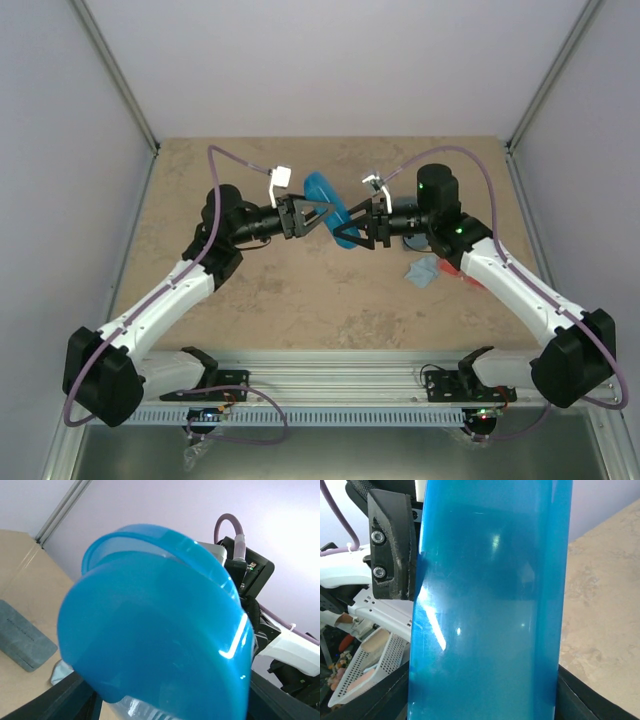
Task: Organize the sunglasses
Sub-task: Open the sunglasses case.
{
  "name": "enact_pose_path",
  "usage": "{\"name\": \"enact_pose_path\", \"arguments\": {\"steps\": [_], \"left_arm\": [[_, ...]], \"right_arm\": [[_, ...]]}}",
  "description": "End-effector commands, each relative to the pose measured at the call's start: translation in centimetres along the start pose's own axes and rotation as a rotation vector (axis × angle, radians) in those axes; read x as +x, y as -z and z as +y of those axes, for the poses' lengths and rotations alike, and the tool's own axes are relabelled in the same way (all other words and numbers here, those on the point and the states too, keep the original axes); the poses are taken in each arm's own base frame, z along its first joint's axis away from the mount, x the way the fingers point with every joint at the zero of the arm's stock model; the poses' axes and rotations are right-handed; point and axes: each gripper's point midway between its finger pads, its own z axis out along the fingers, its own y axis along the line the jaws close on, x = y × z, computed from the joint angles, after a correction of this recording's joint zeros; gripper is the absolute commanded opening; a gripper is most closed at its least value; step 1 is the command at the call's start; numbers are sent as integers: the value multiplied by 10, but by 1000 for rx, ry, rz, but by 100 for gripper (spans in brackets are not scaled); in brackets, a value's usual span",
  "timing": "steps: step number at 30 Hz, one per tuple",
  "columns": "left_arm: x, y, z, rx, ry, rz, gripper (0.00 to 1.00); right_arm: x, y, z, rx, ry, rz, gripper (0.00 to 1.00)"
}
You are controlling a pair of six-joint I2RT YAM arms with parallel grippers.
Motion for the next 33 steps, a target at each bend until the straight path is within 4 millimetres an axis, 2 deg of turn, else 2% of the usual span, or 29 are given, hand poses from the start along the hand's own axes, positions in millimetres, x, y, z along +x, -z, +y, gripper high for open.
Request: {"name": "enact_pose_path", "arguments": {"steps": [1,5,12,15,19,21,24,33], "left_arm": [[-8,4,-19,77,-50,-30,63],[-12,7,-27,103,-69,-52,65],[-14,17,-44,146,-141,-92,69],[-16,22,-54,173,-179,-114,72],[-17,22,-60,198,-189,-109,66],[-16,20,-58,198,-175,-99,67],[-16,17,-58,214,-150,-76,71],[-14,12,-65,283,-107,-30,74]], "right_arm": [[-11,1,11,-42,-10,-14,56],[-17,0,5,-15,-71,-46,53],[-35,3,6,-4,-98,-118,53],[-39,4,12,-33,-109,-125,54],[-43,7,28,-81,-65,-122,55],[-45,7,33,-94,-37,-106,57],[-43,5,34,-88,-18,-82,57],[-38,2,36,-102,-5,-60,58]]}}
